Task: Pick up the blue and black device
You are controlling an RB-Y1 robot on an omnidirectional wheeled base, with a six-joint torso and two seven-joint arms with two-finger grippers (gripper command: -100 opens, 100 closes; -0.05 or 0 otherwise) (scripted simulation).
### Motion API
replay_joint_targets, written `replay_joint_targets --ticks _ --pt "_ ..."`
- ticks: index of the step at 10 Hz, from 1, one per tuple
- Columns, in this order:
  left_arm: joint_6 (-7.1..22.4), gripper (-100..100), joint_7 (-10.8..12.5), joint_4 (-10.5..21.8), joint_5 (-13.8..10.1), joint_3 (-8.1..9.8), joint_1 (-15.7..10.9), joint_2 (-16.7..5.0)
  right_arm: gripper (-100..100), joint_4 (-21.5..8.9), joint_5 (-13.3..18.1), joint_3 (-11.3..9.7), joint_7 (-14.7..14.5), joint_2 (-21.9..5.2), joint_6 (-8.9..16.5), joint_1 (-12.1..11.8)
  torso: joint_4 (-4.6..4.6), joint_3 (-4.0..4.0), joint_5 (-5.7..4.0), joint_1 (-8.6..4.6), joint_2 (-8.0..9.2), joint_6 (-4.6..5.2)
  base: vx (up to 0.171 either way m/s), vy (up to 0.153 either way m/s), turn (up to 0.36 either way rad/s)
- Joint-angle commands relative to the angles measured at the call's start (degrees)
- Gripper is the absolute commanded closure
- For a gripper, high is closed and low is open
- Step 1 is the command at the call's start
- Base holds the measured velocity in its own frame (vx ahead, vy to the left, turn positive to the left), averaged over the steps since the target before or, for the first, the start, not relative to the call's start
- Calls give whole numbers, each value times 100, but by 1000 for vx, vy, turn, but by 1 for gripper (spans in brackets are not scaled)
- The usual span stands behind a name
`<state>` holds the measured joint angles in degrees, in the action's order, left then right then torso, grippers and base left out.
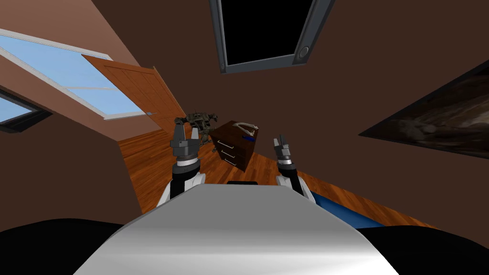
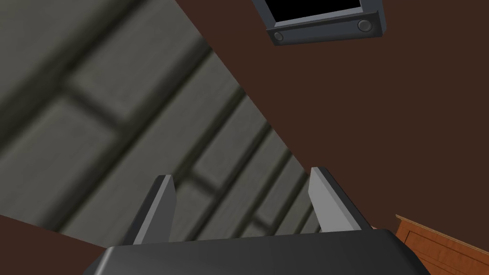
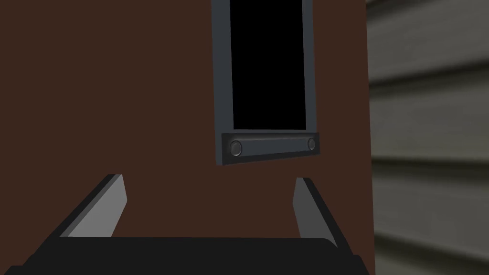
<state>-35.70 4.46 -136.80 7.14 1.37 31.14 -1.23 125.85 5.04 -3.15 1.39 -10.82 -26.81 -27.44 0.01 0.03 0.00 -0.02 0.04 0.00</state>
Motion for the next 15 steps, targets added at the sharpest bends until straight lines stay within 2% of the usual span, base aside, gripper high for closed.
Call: replay_joint_targets --ticks 1,2,3,4,5,6,7,8,9,10,11,12,13,14,15 --pt "0 0 0 0 0 0 0 0 -100 -217 93 -32 -51 -286 -59 18 0 0 0 0 0 0 -16 4 58" --pt "0 0 0 0 0 0 0 0 -100 -217 93 -32 -51 -335 -59 18 0 0 0 0 1 -1 -8 1 30" --pt "0 0 0 0 0 0 0 0 -100 -374 186 -80 -102 -570 -90 13 0 -1 0 0 -1 0 -19 11 67" --pt "0 0 0 0 0 0 0 0 -100 -374 186 -80 -102 -605 -90 13 0 0 0 3 1 -1 -16 13 57" --pt "0 0 0 0 0 0 0 0 -100 -542 286 -133 -156 -844 -124 10 0 1 1 4 1 0 -18 12 64" --pt "0 0 0 0 0 0 0 0 -100 -542 286 -133 -156 -893 -124 10 0 1 1 4 1 -1 -4 4 20" --pt "0 0 0 0 0 0 0 0 -100 -721 390 -192 -211 -1116 -161 8 0 -1 0 2 -2 1 -19 14 72" --pt "0 0 0 0 0 0 0 0 -100 -721 390 -192 -211 -1200 -161 8 0 0 1 4 1 -1 -13 14 56" --pt "0 0 0 0 0 0 0 0 -100 -909 499 -255 -268 -1408 -200 8 0 0 1 4 0 0 -20 15 88" --pt "0 0 0 0 0 0 0 0 -100 -909 499 -255 -268 -1523 -200 8 0 1 1 5 1 -1 -11 7 53" --pt "0 0 0 0 0 0 0 0 -100 -909 499 -255 -268 -1523 -200 8 0 0 1 3 0 1 1 2 16" --pt "0 0 0 0 0 0 0 0 -100 -1104 611 -324 -324 -1783 -242 9 0 -2 0 2 -4 1 6 -26 215" --pt "0 0 0 0 0 0 -1 0 -100 -1104 611 -324 -324 -1864 -242 9 -1 -4 -1 -12 -7 -5 32 -108 227" --pt "0 0 0 0 0 1 0 -1 -100 -1306 726 -399 -379 -2084 -287 11 -3 -8 -7 -38 -15 -2 39 -74 192" --pt "0 0 0 0 0 1 0 -1 -100 -1306 726 -399 -379 -2219 -287 11 -4 -11 -8 -32 -20 -2 27 -28 46"
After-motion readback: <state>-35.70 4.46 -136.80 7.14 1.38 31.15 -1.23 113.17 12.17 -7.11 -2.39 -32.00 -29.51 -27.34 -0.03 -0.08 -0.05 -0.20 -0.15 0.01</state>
